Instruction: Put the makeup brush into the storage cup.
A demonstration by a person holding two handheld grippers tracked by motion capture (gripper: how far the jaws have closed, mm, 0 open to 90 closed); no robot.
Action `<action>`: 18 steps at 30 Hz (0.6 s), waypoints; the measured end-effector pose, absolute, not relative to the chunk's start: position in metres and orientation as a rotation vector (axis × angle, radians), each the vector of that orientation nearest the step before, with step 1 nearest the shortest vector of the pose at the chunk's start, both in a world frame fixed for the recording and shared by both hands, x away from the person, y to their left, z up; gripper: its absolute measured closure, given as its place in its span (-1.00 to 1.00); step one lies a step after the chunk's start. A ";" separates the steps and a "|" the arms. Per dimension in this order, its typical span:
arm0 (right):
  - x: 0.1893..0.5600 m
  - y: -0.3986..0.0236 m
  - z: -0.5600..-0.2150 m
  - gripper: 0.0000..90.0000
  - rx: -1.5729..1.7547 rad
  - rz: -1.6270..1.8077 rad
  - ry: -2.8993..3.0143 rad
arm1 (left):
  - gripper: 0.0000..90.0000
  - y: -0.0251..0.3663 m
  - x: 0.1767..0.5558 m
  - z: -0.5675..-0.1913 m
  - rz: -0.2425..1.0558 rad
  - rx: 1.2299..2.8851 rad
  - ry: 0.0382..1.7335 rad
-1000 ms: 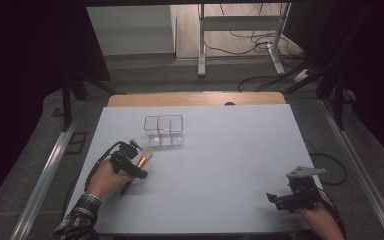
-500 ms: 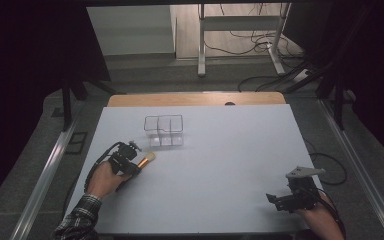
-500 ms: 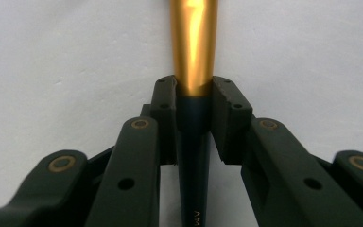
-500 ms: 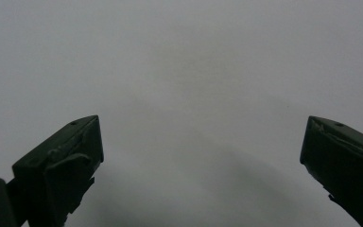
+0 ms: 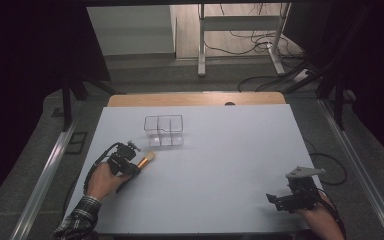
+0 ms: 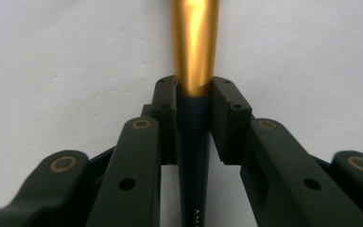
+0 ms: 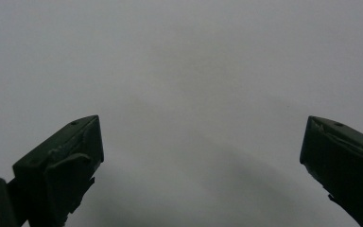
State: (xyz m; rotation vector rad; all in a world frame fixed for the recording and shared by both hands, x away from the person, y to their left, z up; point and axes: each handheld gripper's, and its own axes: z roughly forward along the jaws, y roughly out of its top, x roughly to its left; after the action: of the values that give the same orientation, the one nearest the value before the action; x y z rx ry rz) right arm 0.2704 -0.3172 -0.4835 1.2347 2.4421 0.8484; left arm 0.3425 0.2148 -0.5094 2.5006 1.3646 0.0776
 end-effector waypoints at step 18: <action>0.270 -0.317 -0.483 -0.98 1.232 0.856 2.439 | 0.64 0.225 0.329 -0.493 0.117 2.370 1.334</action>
State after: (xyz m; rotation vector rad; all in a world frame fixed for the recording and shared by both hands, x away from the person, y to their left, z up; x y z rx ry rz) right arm 0.2702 -0.3172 -0.4833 1.2321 2.4391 0.8562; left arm 0.3287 0.2254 -0.4931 2.3698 1.3342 0.1170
